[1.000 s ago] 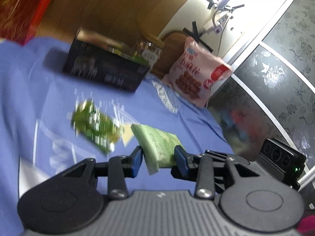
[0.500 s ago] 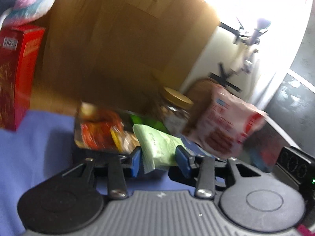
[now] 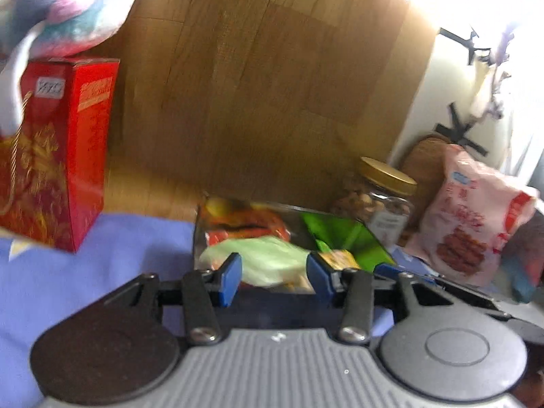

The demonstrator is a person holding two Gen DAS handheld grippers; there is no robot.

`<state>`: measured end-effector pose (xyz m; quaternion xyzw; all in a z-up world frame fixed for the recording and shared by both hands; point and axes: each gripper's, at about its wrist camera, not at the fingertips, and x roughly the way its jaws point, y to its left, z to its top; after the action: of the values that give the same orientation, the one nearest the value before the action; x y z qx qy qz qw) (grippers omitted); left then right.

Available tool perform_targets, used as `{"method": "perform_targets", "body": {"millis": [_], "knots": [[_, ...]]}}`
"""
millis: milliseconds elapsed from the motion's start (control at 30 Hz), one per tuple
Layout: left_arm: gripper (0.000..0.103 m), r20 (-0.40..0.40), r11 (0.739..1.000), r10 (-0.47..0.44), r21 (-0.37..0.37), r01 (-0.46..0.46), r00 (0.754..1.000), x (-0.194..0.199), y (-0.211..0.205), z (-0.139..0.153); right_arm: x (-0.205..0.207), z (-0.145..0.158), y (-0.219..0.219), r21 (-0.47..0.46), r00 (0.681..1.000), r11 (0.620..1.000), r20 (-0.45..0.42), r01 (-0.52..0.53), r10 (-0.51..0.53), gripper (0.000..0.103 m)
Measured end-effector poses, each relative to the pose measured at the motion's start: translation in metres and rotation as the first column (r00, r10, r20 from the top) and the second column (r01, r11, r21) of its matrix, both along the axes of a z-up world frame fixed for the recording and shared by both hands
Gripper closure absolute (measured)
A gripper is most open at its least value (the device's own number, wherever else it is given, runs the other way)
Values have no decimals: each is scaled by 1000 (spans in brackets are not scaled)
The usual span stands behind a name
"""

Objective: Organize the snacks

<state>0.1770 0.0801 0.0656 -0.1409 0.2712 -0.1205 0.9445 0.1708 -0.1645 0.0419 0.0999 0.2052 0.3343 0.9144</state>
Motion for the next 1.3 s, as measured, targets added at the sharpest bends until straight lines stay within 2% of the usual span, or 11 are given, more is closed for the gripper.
{"method": "perform_targets", "body": {"millis": [133, 233, 467, 600, 667, 733, 867, 1000, 1100, 1167, 1300], "knots": [[60, -5, 999, -45, -9, 45, 999, -40, -4, -6, -35, -6, -25, 52, 998, 999, -55, 9, -6, 56], [60, -40, 998, -57, -22, 57, 998, -68, -5, -19, -54, -19, -31, 67, 992, 998, -124, -5, 14, 56], [59, -158, 996, -8, -89, -6, 987, -97, 14, -52, -83, -44, -12, 24, 971, 998, -229, -64, 67, 55], [58, -183, 999, -3, -37, -4, 983, -84, 10, -61, -89, -47, 10, -59, 969, 994, -233, -96, 80, 55], [64, -205, 999, -12, -40, 4, 979, -80, 9, -68, -95, -50, 18, -87, 966, 988, -235, -130, 106, 55], [72, -213, 998, -49, -57, 38, 976, -86, 7, -68, -104, -48, 23, -129, 969, 979, -214, -155, 125, 55], [73, -206, 996, -84, -25, 80, 975, -111, -6, -68, -122, -48, 21, -172, 976, 972, -178, -158, 127, 54], [75, -212, 990, -132, -71, 120, 968, -139, -11, -68, -137, -50, 2, -115, 977, 985, -185, -128, 105, 53], [76, -232, 983, -171, -111, 149, 957, -155, -16, -71, -144, -53, -12, -28, 965, 992, -238, -120, 110, 53], [73, -238, 978, -190, -126, 164, 952, -162, -19, -70, -149, -54, -22, 26, 955, 994, -274, -109, 112, 54], [62, -253, 972, -198, -179, 155, 947, -157, -16, -68, -152, -57, -41, 124, 935, 990, -341, -64, 103, 54]]}}
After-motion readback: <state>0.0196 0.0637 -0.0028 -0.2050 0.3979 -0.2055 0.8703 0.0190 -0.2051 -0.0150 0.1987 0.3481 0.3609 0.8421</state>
